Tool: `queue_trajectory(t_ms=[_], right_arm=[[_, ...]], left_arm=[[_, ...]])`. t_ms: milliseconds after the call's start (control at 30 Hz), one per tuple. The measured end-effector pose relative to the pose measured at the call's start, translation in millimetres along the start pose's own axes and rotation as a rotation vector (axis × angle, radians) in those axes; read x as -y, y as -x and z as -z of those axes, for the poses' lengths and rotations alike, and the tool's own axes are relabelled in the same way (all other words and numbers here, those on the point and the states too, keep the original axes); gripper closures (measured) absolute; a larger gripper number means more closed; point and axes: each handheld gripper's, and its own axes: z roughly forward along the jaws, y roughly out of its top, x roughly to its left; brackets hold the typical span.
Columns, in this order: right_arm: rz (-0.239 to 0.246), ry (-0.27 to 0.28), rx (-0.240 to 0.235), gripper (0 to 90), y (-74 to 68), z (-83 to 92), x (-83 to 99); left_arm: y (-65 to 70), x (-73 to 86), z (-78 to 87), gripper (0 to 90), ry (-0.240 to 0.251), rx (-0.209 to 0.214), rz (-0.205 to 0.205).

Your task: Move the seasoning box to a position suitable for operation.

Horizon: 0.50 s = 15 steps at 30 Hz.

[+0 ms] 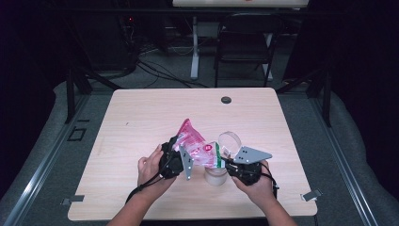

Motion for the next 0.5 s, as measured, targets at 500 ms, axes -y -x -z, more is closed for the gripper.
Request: queue_trajectory(t_ms=[500], right_arm=[[0.003,-0.001,-0.003,90.0,-0.9,-0.7,-1.8]], left_arm=[[2.4,4.9,-1.1,61.6,-0.017,0.031,0.037]])
